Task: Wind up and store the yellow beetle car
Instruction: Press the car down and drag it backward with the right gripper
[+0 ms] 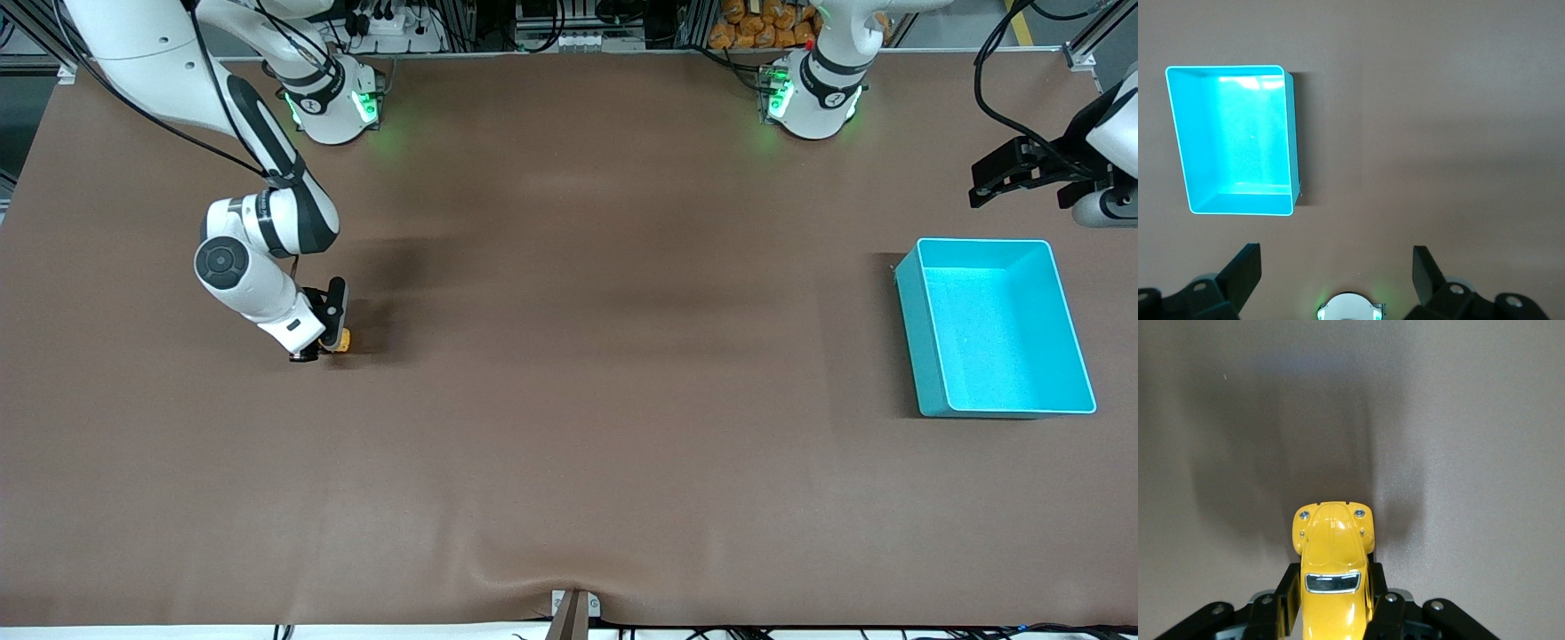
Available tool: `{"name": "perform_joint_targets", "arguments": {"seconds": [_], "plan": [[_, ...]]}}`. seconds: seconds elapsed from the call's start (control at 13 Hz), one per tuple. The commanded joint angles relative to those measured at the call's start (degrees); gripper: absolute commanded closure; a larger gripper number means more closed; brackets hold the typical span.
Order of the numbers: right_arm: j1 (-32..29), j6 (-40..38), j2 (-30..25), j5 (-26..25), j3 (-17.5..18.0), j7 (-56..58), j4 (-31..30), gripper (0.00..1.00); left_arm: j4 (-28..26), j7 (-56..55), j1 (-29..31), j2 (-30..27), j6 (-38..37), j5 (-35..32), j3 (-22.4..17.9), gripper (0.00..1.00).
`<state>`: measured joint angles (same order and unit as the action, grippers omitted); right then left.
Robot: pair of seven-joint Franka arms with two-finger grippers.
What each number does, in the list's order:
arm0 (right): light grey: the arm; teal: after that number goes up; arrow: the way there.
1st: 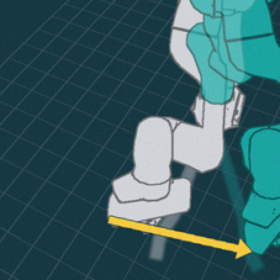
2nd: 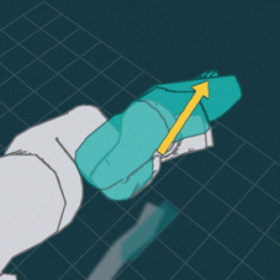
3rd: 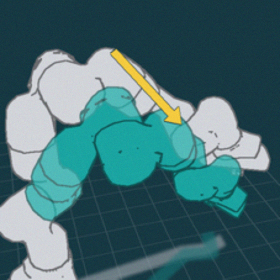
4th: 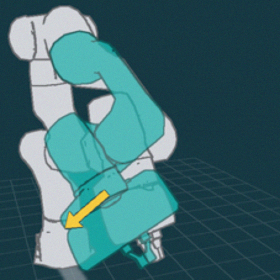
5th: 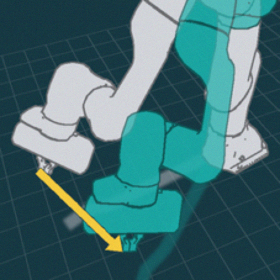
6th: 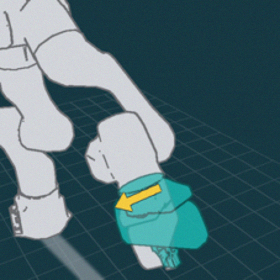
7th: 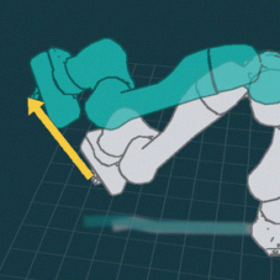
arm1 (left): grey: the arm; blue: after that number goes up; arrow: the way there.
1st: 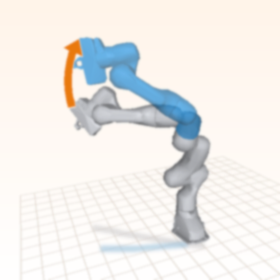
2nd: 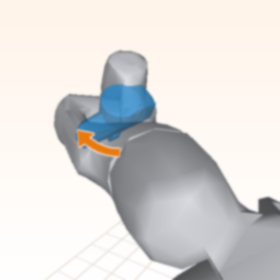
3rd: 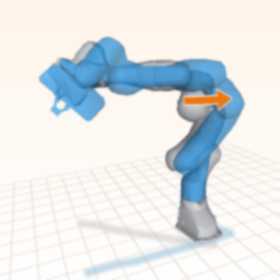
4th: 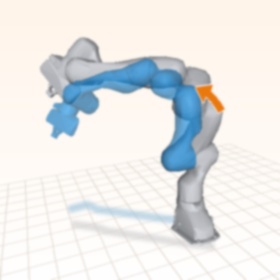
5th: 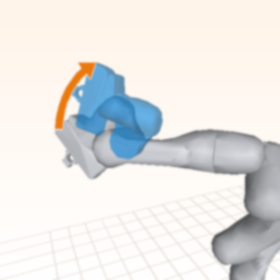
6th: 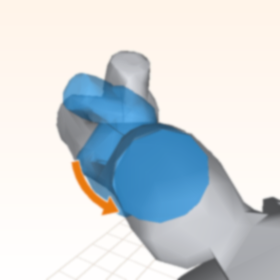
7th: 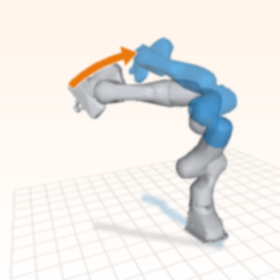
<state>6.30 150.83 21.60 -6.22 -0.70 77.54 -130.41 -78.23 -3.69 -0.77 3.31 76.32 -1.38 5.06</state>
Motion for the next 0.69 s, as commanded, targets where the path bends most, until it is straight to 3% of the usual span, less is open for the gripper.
{"name": "perform_joint_targets", "arguments": {"seconds": [0.0,0.61], "plan": [[-2.5,1.2,2.4,-1.1,0.3,2.6,0.5,0.69,0.1,-0.6,-0.4,-0.1,0.4,-0.6,0.0,0.00],[-5.6,2.0,4.7,-1.0,0.3,4.0,1.5,0.69,0.0,-0.5,-0.1,0.0,0.4,-0.6,0.0,0.00]]}}
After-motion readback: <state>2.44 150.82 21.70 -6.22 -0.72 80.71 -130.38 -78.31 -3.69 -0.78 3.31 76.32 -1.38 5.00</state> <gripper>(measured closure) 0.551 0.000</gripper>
